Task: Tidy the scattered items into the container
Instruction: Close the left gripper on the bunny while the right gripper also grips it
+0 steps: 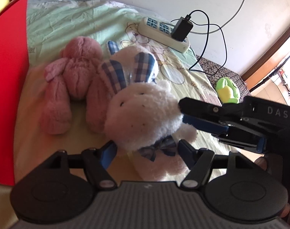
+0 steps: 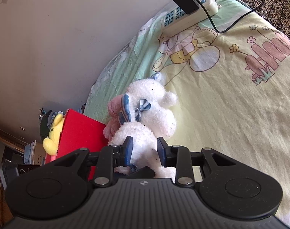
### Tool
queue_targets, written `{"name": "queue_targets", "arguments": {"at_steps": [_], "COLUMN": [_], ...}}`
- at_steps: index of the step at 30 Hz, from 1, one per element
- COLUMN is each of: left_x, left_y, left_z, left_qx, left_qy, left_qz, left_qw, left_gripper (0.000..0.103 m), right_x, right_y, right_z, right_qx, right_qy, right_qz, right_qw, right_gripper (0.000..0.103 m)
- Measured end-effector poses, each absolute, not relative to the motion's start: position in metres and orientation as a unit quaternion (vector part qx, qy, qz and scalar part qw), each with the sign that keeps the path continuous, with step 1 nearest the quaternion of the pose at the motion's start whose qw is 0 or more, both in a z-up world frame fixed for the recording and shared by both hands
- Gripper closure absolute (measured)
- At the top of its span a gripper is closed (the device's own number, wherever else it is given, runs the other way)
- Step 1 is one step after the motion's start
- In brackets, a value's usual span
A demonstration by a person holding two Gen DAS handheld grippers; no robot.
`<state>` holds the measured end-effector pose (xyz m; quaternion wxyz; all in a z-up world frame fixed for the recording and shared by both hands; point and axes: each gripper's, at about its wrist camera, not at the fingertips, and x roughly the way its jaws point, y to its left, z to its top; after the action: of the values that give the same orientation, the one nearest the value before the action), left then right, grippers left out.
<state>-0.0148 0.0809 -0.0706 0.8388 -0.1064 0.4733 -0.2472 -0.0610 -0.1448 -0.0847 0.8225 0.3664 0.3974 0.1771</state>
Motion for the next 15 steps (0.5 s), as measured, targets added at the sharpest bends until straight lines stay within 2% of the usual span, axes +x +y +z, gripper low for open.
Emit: {"name": "queue_targets", "arguments": {"at_steps": [2, 4, 10, 12, 15], "left_x": [-0.017, -0.017, -0.01, -0.011, -0.015], "left_y": [0.079, 0.078, 0.092, 0.094, 0.093], "left_z": [-0.071, -0.072, -0.08, -0.079, -0.071], "left_qx": [-0.103, -0.101, -0.15, -0.159, -0.152], "left_qy": [0.471, 0.47, 0.486, 0.485, 0.474], "left_qz": [-0.249, -0.247, -0.25, -0.254, -0.26], "left_qw": [0.84, 0.841, 0.824, 0.822, 0.828], "left_gripper": [0.034, 0.034, 0.035, 0.043, 0.047], "right_x": [-0.059, -0.056, -0.049, -0.052, -0.06], "right_y": [-0.141, -0.135, -0.134, -0.136, -0.142], "right_z": [-0.083, -0.084, -0.094, -0.095, -0.091], "right_qx": [0.358, 0.343, 0.36, 0.365, 0.351], "right_qy": [0.395, 0.402, 0.42, 0.425, 0.419], "right_qz": [0.182, 0.18, 0.196, 0.203, 0.197], "right_qw": [0.826, 0.83, 0.81, 0.803, 0.814], "right_gripper": [0.061, 0.057, 0.059, 0.062, 0.063]}}
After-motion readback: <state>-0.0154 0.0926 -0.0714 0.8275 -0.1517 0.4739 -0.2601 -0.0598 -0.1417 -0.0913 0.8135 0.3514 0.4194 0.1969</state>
